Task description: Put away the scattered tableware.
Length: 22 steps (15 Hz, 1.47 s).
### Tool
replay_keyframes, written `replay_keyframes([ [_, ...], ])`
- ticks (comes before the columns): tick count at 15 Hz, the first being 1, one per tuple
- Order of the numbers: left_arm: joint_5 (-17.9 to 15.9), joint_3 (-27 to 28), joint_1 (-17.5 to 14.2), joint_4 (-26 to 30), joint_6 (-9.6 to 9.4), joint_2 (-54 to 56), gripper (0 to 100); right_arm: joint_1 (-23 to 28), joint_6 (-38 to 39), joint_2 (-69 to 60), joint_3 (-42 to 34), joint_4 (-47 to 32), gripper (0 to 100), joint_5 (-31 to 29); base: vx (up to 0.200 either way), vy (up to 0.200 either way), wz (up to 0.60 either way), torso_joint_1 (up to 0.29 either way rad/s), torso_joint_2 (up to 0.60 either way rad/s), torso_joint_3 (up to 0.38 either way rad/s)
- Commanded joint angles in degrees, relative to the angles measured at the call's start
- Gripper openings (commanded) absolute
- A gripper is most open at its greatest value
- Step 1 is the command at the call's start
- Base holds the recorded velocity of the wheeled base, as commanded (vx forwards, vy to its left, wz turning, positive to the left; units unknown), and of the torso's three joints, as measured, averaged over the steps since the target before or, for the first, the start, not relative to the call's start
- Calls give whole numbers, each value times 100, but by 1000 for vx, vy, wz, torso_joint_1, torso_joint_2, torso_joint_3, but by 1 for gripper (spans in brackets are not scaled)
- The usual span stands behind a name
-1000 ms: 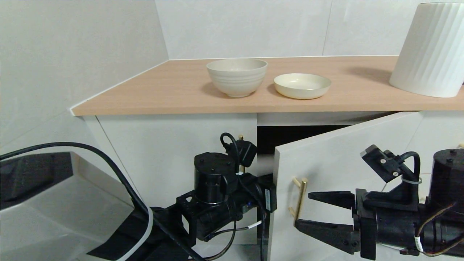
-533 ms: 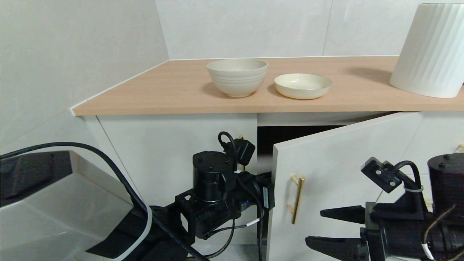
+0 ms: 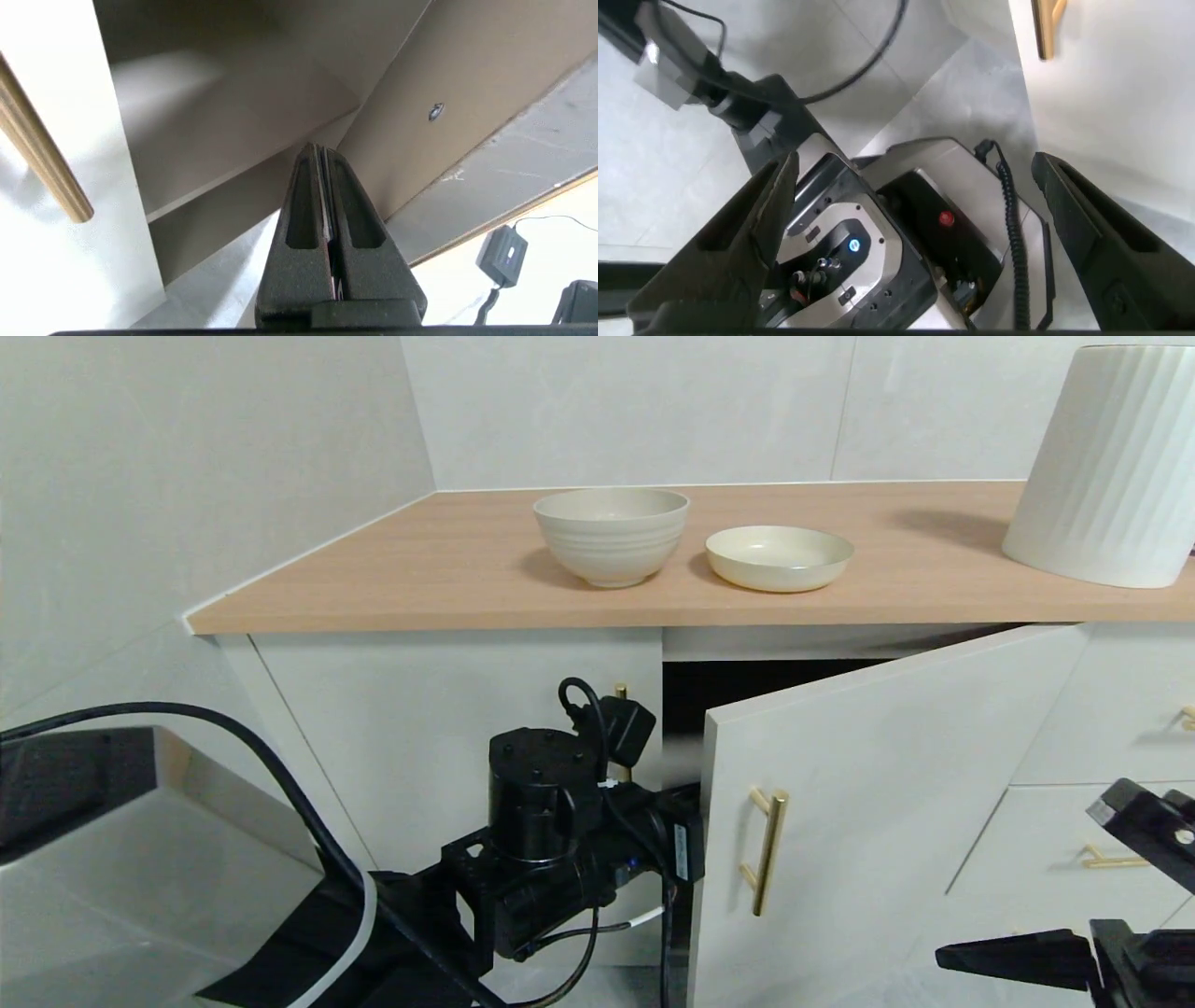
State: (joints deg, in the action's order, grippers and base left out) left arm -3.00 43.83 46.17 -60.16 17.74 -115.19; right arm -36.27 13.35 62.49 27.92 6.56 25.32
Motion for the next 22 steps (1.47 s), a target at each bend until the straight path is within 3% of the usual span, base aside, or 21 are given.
replay_keyframes([
  [1,-8,-6,50,4,2,-12,0,-3,10,-395,-93,-5,100,-1,0,0,0,0,0,0],
  [8,-8,12,94,92,2,-39,0,-3,1,-395,-173,-5,100,-10,0,0,0,0,0,0],
  [13,-8,56,138,119,2,-153,0,-3,1,-422,-208,-5,100,-10,-200,0,0,5,1,4],
  [17,-8,416,138,154,2,-355,0,-3,1,-474,-208,-5,100,-10,0,0,0,0,0,0],
  [22,10,1005,156,936,2,-302,0,-3,1,-501,-199,-5,100,-10,0,0,0,0,0,0],
])
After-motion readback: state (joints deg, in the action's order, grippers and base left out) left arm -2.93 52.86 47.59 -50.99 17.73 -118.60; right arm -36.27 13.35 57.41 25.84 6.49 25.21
